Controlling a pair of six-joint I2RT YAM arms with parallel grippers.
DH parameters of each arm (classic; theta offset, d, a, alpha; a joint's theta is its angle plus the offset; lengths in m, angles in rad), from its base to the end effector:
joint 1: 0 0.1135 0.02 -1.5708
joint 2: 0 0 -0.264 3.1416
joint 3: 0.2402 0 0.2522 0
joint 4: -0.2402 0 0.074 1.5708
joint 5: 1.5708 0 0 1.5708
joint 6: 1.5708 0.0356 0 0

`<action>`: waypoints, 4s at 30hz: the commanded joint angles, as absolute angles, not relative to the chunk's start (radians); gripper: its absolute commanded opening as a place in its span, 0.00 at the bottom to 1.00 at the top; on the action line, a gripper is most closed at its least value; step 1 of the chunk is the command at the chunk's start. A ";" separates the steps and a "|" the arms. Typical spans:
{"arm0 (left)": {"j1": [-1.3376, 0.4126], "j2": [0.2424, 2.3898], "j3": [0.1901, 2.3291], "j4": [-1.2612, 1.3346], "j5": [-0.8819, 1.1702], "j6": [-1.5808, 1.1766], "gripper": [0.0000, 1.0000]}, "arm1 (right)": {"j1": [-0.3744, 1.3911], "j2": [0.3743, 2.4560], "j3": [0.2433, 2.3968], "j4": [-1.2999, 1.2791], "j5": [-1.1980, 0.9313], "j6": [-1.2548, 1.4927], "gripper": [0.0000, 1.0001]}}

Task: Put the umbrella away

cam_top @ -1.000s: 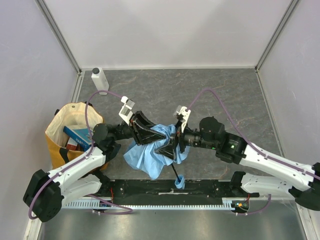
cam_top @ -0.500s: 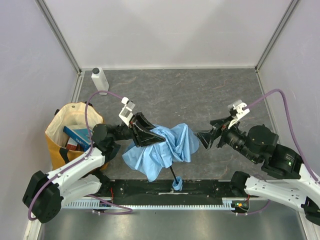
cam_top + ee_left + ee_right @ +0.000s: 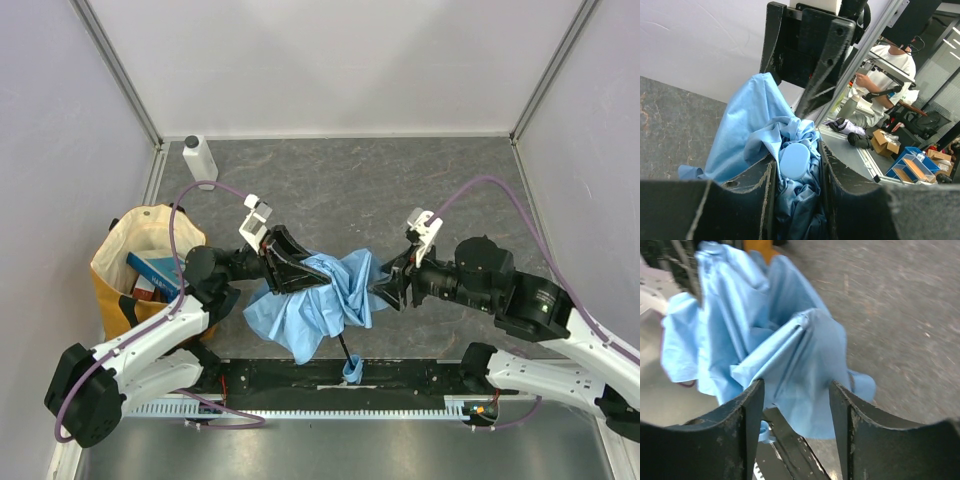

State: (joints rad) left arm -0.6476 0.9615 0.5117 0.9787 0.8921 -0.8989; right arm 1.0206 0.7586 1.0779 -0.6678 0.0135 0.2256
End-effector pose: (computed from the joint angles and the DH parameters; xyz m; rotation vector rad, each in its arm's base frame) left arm 0.1418 -0.1420 0.3261 0.7931 1.2398 -1.7631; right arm 0.0763 0.1235 0.3915 -0.7684 1.8548 0.8098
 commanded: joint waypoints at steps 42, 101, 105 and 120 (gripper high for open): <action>-0.652 1.065 0.712 1.016 0.815 -0.762 0.02 | 0.896 1.098 0.937 0.107 -0.641 0.267 0.45; -0.647 0.281 0.577 -0.146 -0.052 -0.503 0.67 | 0.859 1.928 1.105 0.126 1.016 -0.629 0.00; -0.649 0.269 0.554 -0.156 -0.041 -0.518 0.67 | 0.893 1.937 1.098 -0.122 0.824 -0.493 0.00; -0.647 0.328 0.499 -0.186 0.132 -0.575 0.58 | 0.743 1.985 1.233 -0.690 -0.315 -0.316 0.00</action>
State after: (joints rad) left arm -0.6510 0.2829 0.5018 -0.1928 0.0315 -0.5388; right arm 0.7734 1.9160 1.2537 -0.5049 0.2226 -0.4076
